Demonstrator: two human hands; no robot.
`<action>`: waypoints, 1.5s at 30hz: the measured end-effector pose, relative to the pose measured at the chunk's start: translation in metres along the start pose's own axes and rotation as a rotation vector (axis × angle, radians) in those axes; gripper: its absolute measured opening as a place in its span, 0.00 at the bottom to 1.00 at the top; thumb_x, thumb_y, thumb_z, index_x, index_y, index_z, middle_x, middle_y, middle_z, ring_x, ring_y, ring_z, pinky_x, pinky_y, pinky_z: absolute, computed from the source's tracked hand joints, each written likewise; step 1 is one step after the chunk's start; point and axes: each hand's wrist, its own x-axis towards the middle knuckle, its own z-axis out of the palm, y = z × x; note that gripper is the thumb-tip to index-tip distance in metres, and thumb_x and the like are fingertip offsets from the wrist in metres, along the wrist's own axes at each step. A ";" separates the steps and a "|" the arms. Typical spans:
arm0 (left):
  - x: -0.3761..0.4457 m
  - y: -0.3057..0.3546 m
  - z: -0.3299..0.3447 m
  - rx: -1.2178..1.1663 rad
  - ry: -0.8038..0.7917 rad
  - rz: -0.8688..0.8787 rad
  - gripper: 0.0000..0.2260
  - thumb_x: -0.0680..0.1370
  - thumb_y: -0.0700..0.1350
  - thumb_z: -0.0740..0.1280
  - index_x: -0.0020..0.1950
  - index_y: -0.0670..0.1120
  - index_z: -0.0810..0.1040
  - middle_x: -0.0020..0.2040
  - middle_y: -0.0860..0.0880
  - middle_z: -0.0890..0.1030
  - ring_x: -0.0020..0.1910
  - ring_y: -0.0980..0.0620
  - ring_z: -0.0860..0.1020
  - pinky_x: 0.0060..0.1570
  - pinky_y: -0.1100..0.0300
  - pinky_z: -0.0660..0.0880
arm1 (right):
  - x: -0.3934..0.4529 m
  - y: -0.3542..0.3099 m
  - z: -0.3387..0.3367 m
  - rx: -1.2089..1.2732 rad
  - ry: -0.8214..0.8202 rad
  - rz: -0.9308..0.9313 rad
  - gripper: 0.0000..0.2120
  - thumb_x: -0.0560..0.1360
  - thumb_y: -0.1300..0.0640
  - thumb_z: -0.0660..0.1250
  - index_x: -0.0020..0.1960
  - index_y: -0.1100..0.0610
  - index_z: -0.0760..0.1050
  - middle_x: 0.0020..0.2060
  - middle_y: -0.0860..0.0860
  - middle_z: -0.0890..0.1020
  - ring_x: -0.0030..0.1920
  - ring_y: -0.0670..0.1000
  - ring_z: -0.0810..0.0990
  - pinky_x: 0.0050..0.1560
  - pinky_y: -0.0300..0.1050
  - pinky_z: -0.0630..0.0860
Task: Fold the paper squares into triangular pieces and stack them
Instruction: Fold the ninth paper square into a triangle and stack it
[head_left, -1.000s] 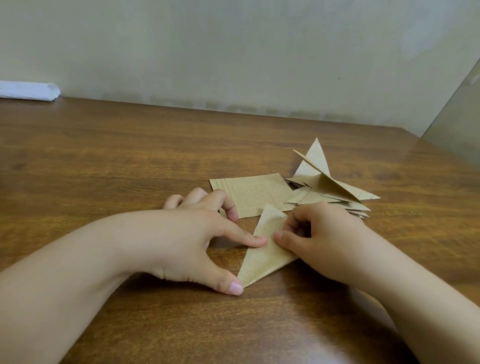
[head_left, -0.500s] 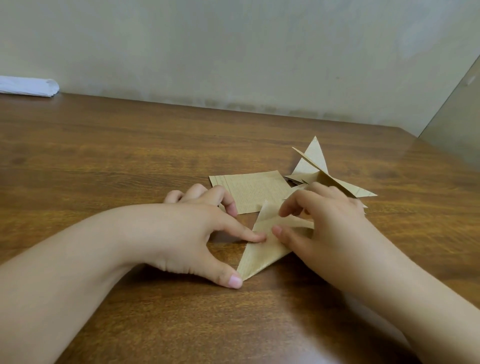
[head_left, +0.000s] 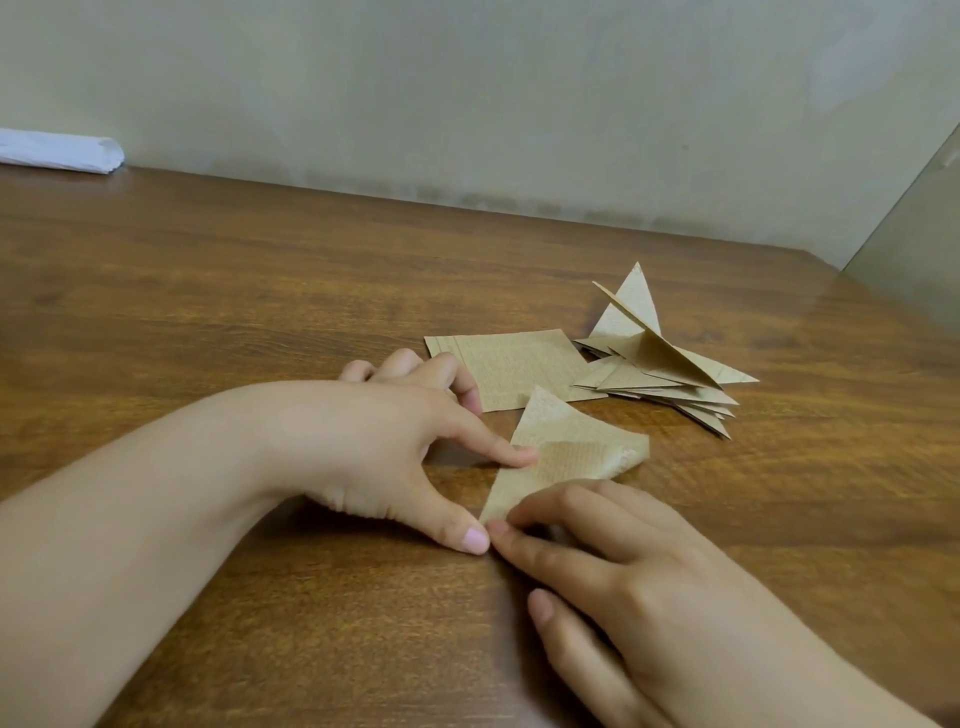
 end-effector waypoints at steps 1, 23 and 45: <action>0.000 0.000 0.000 0.002 -0.001 0.003 0.24 0.65 0.68 0.67 0.57 0.82 0.60 0.52 0.68 0.55 0.47 0.62 0.54 0.46 0.74 0.52 | 0.000 0.000 -0.001 -0.002 -0.012 0.002 0.18 0.74 0.50 0.59 0.57 0.53 0.81 0.49 0.47 0.80 0.50 0.47 0.78 0.55 0.38 0.70; -0.001 0.001 0.000 -0.008 -0.021 -0.020 0.17 0.65 0.68 0.67 0.45 0.82 0.61 0.56 0.66 0.56 0.53 0.60 0.54 0.45 0.73 0.54 | 0.034 -0.008 -0.010 0.243 -0.038 0.357 0.05 0.71 0.48 0.66 0.39 0.48 0.76 0.37 0.44 0.77 0.44 0.43 0.73 0.45 0.35 0.70; 0.000 0.000 0.000 -0.037 -0.049 -0.032 0.25 0.66 0.68 0.67 0.56 0.84 0.58 0.55 0.68 0.55 0.53 0.61 0.54 0.47 0.66 0.56 | 0.025 0.044 -0.043 0.117 -0.196 0.641 0.05 0.69 0.52 0.69 0.35 0.50 0.80 0.30 0.45 0.79 0.33 0.42 0.77 0.34 0.33 0.74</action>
